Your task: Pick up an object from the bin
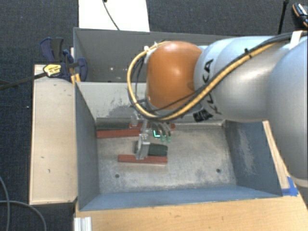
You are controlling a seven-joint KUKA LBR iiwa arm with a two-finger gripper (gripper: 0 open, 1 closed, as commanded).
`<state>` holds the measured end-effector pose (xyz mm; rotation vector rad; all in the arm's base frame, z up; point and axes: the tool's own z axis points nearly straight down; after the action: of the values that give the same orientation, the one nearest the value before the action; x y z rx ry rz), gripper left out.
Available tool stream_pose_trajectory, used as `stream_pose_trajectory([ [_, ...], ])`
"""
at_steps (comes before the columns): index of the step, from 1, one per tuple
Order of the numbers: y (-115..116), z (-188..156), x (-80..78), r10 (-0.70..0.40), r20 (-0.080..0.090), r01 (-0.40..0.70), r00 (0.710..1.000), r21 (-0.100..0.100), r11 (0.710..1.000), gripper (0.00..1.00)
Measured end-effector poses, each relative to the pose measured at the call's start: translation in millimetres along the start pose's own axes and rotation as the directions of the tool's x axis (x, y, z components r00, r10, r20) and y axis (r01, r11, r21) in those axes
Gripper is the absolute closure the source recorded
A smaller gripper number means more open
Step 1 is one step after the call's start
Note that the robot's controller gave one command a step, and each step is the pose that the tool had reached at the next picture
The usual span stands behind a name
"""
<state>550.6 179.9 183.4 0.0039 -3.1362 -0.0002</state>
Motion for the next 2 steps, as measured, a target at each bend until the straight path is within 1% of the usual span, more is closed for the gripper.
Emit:
stream_pose_trajectory([
  [1,-1,-4,-2.0,0.005,0.008,-0.005,1.0,-0.001,1.0,0.0],
  [2,-36,44,9.4,-0.066,0.009,0.066,0.998,0.0,0.998,0.0],
])
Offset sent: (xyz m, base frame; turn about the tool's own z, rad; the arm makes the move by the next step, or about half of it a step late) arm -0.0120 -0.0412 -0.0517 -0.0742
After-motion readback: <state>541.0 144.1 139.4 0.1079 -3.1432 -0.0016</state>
